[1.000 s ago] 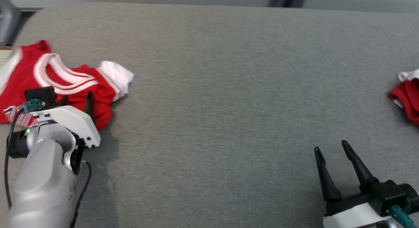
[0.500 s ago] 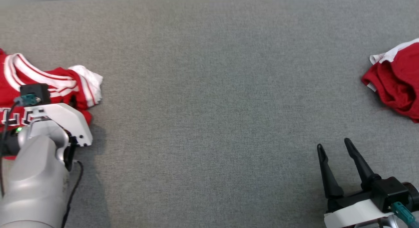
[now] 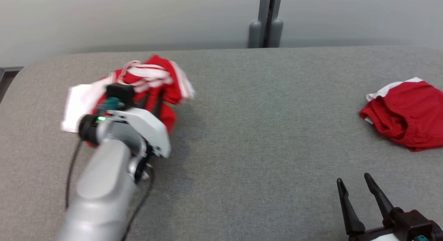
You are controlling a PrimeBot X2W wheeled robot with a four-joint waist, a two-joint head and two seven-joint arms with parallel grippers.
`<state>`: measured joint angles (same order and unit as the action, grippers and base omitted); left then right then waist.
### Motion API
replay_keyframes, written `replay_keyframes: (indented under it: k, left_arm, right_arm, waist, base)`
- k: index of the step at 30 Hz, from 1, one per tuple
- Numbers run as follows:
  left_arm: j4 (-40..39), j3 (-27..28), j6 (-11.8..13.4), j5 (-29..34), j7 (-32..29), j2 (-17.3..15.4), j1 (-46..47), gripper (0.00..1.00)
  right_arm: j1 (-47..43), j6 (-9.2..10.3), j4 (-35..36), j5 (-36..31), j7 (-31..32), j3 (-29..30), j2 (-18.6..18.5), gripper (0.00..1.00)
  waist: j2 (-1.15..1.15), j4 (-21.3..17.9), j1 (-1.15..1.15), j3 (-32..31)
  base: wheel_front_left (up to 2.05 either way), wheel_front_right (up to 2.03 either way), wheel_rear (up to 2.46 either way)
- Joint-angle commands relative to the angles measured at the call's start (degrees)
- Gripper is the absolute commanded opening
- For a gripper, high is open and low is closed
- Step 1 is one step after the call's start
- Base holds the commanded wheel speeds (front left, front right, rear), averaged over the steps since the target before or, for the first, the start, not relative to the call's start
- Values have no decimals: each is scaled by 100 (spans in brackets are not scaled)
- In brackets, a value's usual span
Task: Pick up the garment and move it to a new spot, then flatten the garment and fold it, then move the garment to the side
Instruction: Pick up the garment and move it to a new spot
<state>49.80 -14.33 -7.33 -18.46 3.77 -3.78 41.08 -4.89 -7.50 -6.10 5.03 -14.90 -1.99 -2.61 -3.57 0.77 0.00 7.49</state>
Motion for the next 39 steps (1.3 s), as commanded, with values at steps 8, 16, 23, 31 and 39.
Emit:
replay_keyframes:
  k: [8,16,23,31,39]
  left_arm:
    - [-3028,-2027,-11,-923,-1227,64,-1366,0]
    - [-3314,-2889,459,-997,-1440,71,-1764,0]
    - [-2167,-3272,864,-1073,-717,77,-1683,54]
    - [-2251,-3423,1214,-1535,16,77,-1620,100]
    - [-3115,-2885,1929,-1375,1035,-393,-2451,100]
  right_arm:
    - [-130,1,92,92,-23,117,-34,100]
    - [16,1,56,211,-23,100,-33,100]
    - [75,1,8,266,-23,93,-34,100]
    - [-57,1,81,143,-23,351,-34,100]
    - [-287,1,354,-166,-23,817,-33,100]
  waist:
    - [0,-653,0,-59]
    - [0,-1254,0,190]
    - [0,-1519,0,276]
    - [0,-1289,0,107]
    - [0,-724,0,-385]
  base:
    - [0,0,0]
    - [0,0,0]
    - [0,0,0]
    - [0,0,0]
    - [0,0,0]
